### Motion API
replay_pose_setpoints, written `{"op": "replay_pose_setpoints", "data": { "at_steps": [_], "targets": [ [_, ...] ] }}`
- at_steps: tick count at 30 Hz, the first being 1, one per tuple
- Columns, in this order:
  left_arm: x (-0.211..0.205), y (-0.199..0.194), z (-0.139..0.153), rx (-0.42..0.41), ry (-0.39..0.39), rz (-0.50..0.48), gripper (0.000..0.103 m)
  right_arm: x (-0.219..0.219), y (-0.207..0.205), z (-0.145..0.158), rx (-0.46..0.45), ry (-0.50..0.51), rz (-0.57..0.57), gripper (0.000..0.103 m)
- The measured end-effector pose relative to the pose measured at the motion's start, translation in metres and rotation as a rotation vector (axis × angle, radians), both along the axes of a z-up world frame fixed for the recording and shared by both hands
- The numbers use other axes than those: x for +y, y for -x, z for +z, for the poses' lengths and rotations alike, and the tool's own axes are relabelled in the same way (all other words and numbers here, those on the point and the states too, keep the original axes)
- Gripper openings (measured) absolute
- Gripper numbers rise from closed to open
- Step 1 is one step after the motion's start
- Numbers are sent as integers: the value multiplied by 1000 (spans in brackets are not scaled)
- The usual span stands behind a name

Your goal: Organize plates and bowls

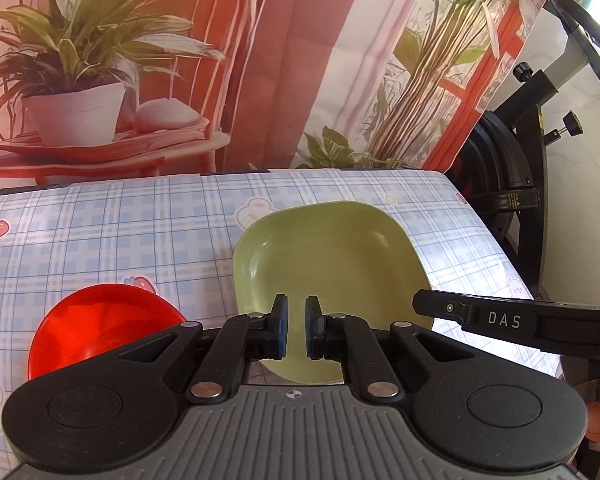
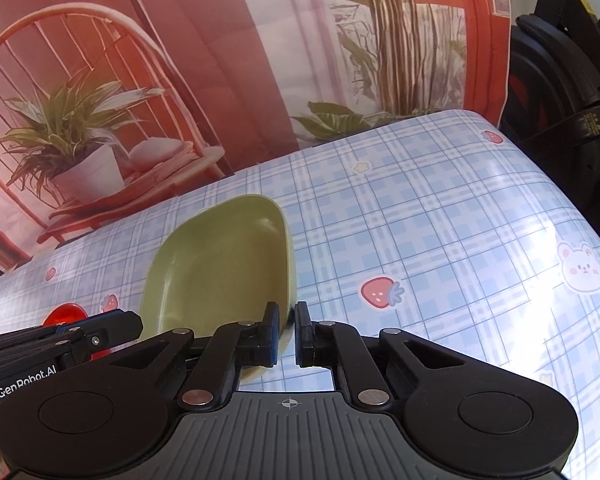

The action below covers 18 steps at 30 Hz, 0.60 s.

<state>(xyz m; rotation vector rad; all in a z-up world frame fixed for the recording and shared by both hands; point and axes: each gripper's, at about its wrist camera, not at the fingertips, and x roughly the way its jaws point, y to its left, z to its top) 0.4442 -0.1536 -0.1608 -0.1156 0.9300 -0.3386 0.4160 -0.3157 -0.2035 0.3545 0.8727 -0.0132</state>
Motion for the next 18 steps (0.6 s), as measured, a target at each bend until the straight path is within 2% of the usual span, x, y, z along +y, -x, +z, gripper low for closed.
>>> {"op": "replay_pose_setpoints", "data": {
  "at_steps": [4, 5, 7, 8, 12, 18],
  "targets": [
    [12, 2, 3, -6, 1, 35, 12, 4, 6, 5, 5, 22, 4, 6],
    [14, 2, 1, 4, 1, 37, 15, 3, 7, 5, 9, 21, 2, 6],
    [17, 0, -3, 32, 1, 47, 32, 0, 8, 0, 29, 21, -4, 6],
    [18, -2, -5, 41, 0, 57, 44, -1, 8, -2, 38, 21, -12, 5],
    [18, -5, -10, 68, 29, 54, 45, -6, 9, -9, 52, 19, -34, 3],
    [5, -5, -21, 98, 23, 24, 44, -12, 10, -13, 49, 5, -29, 2]
  ]
}}
